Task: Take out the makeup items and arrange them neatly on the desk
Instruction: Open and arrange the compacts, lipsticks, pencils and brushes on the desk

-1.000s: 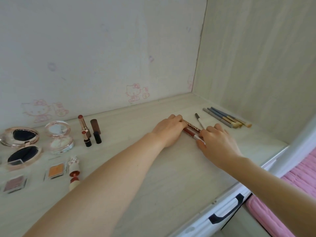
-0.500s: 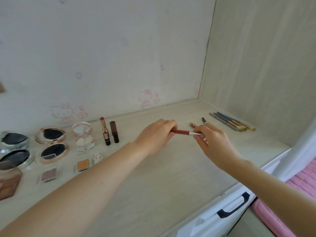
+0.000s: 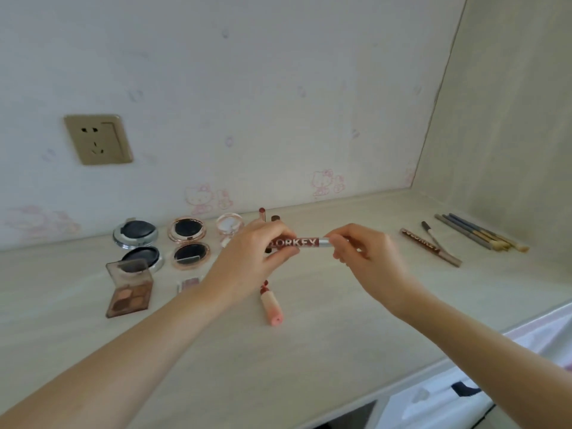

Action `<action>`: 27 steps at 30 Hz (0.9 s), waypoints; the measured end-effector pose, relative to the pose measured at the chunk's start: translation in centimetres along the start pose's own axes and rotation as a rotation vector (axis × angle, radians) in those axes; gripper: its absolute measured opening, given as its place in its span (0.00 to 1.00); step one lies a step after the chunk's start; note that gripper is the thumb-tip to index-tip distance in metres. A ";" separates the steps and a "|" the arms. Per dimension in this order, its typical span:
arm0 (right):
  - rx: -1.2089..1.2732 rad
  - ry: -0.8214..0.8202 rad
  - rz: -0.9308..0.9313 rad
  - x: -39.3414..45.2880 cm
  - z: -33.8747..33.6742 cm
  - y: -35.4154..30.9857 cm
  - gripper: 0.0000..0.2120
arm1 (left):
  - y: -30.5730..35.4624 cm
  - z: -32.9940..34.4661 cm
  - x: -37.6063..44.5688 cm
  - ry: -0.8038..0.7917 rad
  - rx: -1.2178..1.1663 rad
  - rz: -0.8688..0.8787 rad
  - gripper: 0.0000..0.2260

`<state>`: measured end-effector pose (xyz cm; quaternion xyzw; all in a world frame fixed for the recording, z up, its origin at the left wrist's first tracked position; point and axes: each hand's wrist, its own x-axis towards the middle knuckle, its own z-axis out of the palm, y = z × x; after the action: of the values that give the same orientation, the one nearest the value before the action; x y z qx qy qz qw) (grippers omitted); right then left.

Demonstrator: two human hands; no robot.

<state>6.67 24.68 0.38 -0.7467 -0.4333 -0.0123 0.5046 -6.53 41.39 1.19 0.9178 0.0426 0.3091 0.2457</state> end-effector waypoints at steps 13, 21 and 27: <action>0.366 -0.231 0.125 -1.8 10.1 -5.5 0.13 | -4.0 -7.6 -10.7 0.143 -0.007 -0.197 0.10; 0.411 -0.271 0.157 -3.2 15.0 -6.4 0.17 | -6.2 -8.8 -15.4 0.312 0.071 -0.249 0.09; 0.493 -0.332 0.206 -3.8 15.6 -6.1 0.24 | -6.6 -8.4 -16.6 0.377 0.066 -0.216 0.09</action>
<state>-6.27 34.85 -4.45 -0.6338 -0.4218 0.2664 0.5912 -24.34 46.97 -5.25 0.8413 0.1962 0.4457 0.2348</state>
